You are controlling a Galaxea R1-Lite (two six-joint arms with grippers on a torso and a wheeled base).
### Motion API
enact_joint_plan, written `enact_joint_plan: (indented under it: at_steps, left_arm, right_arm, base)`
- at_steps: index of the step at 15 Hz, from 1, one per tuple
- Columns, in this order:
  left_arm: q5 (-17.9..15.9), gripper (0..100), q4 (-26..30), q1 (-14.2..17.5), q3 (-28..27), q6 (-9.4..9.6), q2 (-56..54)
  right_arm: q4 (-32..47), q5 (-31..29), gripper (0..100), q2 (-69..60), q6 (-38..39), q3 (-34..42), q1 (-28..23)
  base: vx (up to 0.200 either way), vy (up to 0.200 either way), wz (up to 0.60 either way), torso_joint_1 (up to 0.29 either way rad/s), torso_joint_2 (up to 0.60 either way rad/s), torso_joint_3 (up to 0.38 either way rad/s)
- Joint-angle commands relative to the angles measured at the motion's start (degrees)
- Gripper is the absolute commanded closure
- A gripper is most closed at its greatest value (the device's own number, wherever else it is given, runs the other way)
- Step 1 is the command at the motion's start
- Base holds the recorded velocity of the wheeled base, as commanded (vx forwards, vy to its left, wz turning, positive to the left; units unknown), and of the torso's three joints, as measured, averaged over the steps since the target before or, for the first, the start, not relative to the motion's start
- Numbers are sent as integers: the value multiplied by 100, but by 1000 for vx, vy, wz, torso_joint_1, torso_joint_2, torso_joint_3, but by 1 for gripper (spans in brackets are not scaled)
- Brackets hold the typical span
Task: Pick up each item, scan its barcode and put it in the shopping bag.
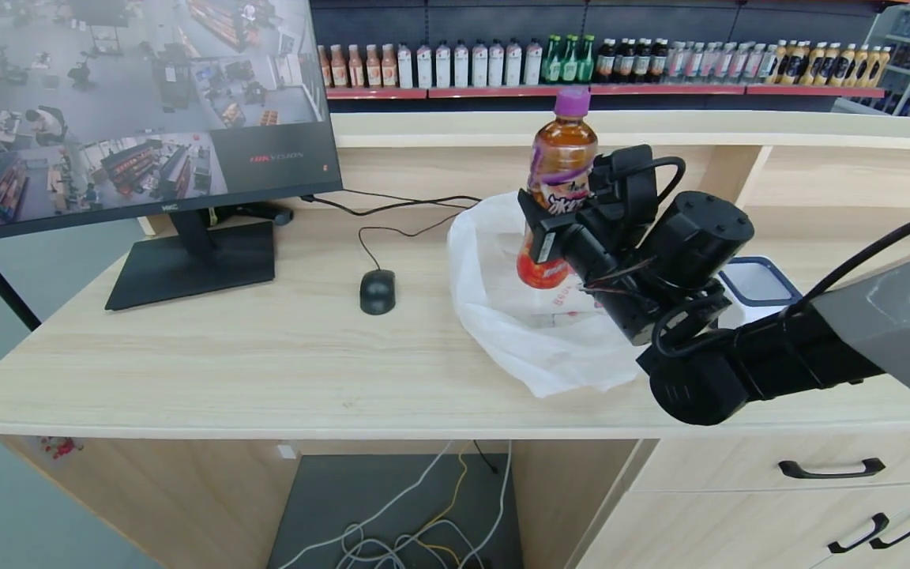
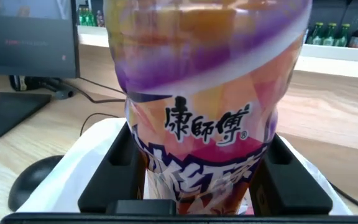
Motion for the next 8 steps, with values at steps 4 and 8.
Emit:
enact_joint_plan:
  at_steps: [4,8]
  left_arm:
    - [2,0,0,1,0,-6,0]
    - [2,0,0,1,0,3,0]
  right_arm:
    - [0,-6,100,498,130,-356,-16]
    - [-9,-6,100,683,314,-348,-34]
  base:
    - [0,0,0,0,0,0]
    - [0,0,0,0,0,0]
